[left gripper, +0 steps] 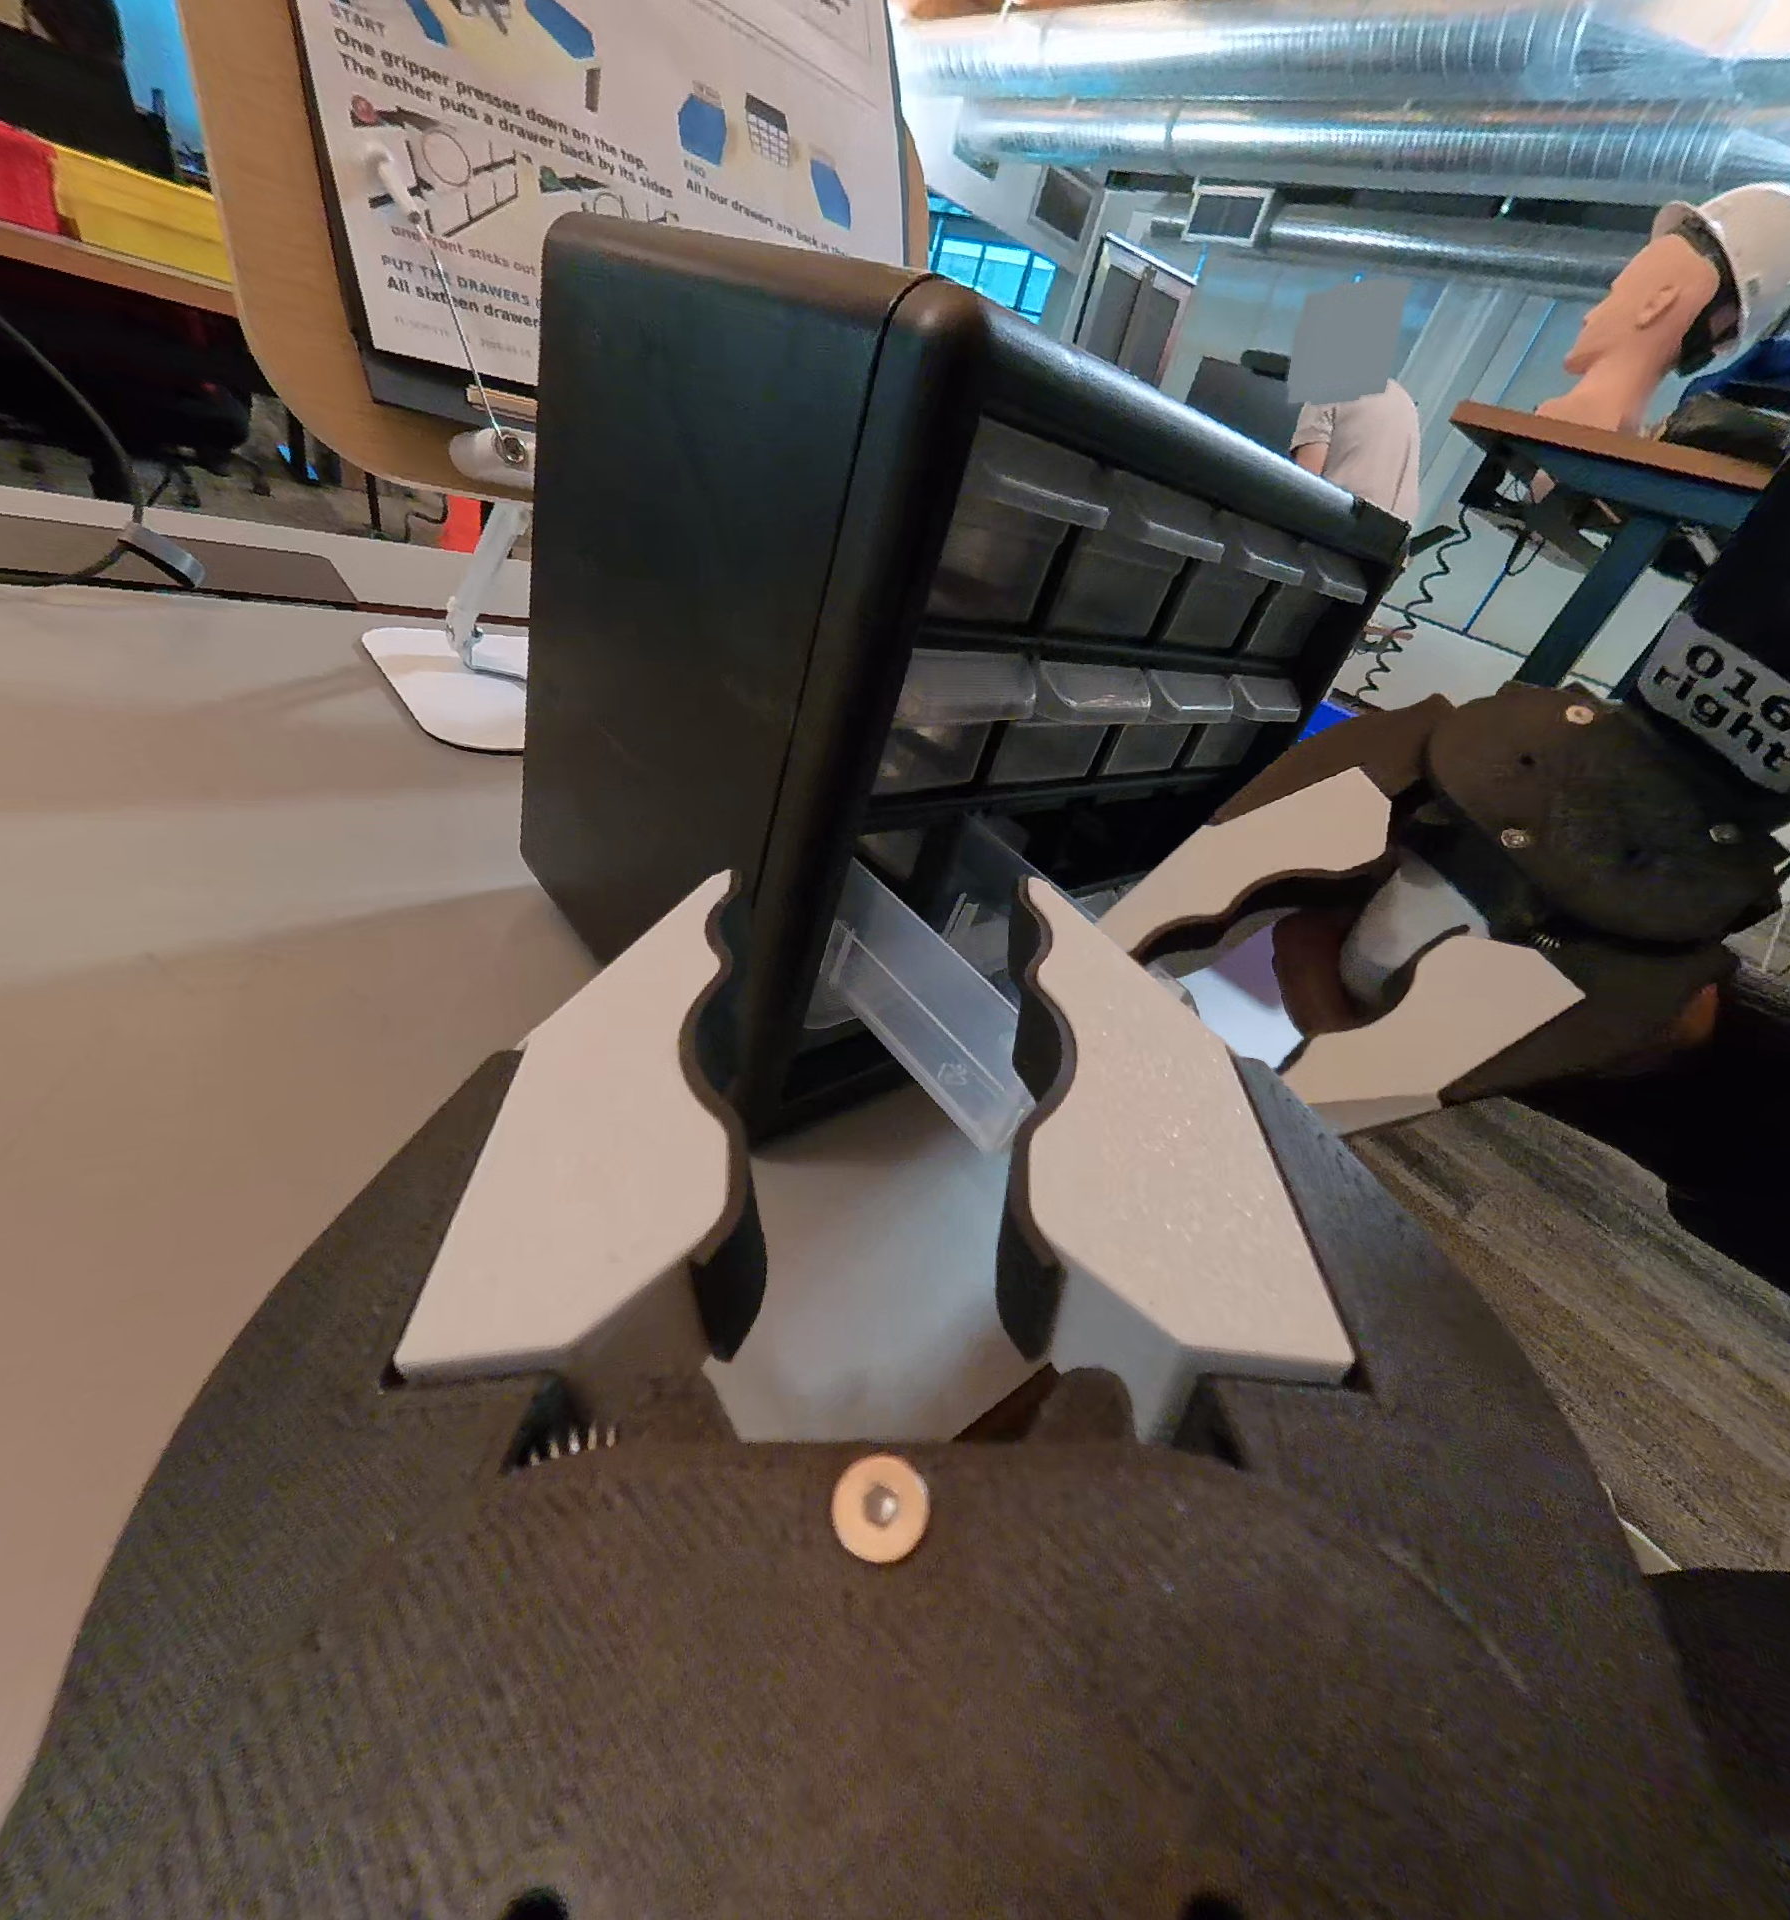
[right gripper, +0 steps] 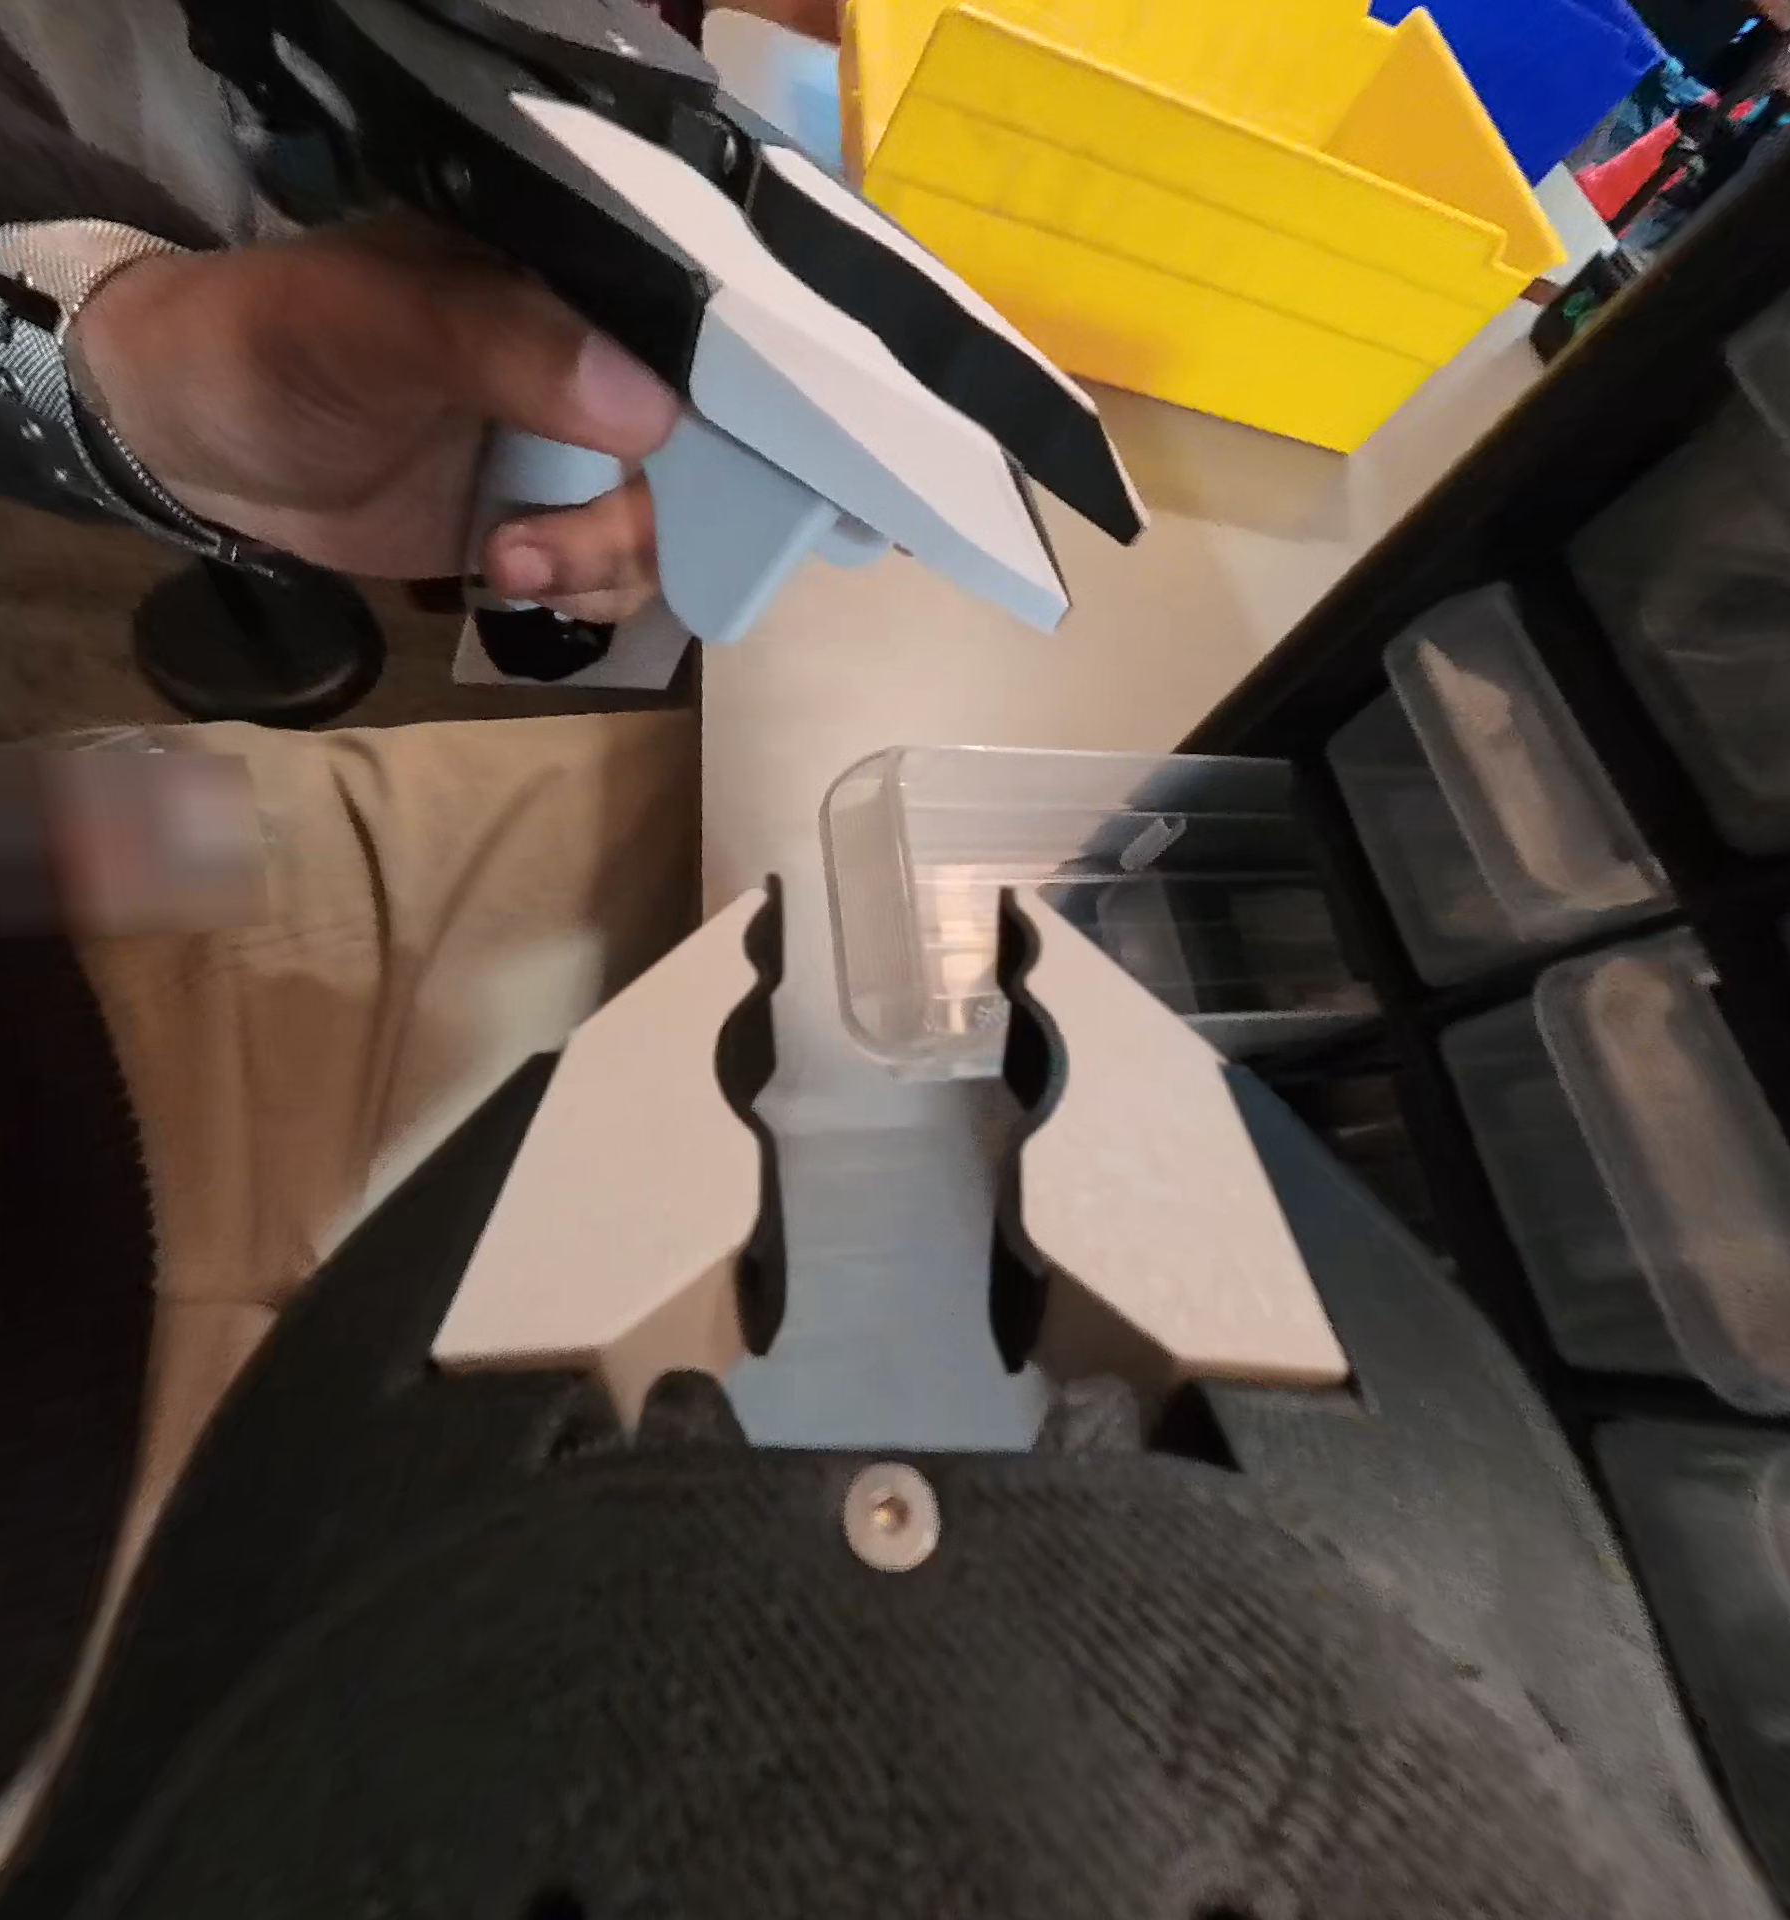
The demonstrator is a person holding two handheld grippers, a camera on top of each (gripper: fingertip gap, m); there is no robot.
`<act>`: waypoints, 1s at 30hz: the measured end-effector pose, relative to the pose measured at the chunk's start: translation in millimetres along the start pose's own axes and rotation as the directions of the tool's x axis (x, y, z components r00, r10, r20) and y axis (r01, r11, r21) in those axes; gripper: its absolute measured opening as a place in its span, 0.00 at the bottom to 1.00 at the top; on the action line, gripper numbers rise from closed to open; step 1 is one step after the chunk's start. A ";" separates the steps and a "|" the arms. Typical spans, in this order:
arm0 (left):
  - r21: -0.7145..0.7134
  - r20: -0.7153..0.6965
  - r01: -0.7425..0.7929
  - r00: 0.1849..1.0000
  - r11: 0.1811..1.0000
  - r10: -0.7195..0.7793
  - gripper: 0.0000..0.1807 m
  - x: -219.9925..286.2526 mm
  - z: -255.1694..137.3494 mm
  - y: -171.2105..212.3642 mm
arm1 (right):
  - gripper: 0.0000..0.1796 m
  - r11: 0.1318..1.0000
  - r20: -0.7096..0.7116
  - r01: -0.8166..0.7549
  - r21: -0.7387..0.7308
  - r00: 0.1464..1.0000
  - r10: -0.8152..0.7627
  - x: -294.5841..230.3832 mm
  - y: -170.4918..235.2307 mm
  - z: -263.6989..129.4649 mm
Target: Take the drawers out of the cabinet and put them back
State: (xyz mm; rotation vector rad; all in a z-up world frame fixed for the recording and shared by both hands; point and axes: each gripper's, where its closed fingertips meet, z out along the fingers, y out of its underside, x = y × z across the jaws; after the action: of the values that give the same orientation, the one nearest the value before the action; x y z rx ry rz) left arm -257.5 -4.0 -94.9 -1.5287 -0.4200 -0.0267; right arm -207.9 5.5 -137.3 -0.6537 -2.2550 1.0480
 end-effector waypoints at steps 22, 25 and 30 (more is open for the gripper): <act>-0.006 -0.010 0.077 0.997 0.997 -0.077 0.26 -5.0 5.5 1.7 | 0.00 0.955 0.029 -0.147 0.256 0.989 0.145 1.6 -17.4 -14.8; -0.002 -0.008 0.078 0.997 0.997 -0.078 0.26 -5.6 5.0 1.0 | 0.00 0.961 0.133 -0.127 0.244 0.986 0.096 -21.0 -18.5 -17.1; -0.012 -0.015 0.095 0.995 0.995 -0.096 0.26 -5.6 6.4 3.2 | 0.00 0.976 0.040 -0.096 0.198 0.995 0.090 -16.4 -8.3 -3.7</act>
State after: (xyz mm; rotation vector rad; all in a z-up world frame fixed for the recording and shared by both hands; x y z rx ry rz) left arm -263.4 1.0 -99.6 -1.5175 -0.4808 -0.1161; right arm -195.2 -7.7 -133.3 -0.6665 -2.1263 1.3186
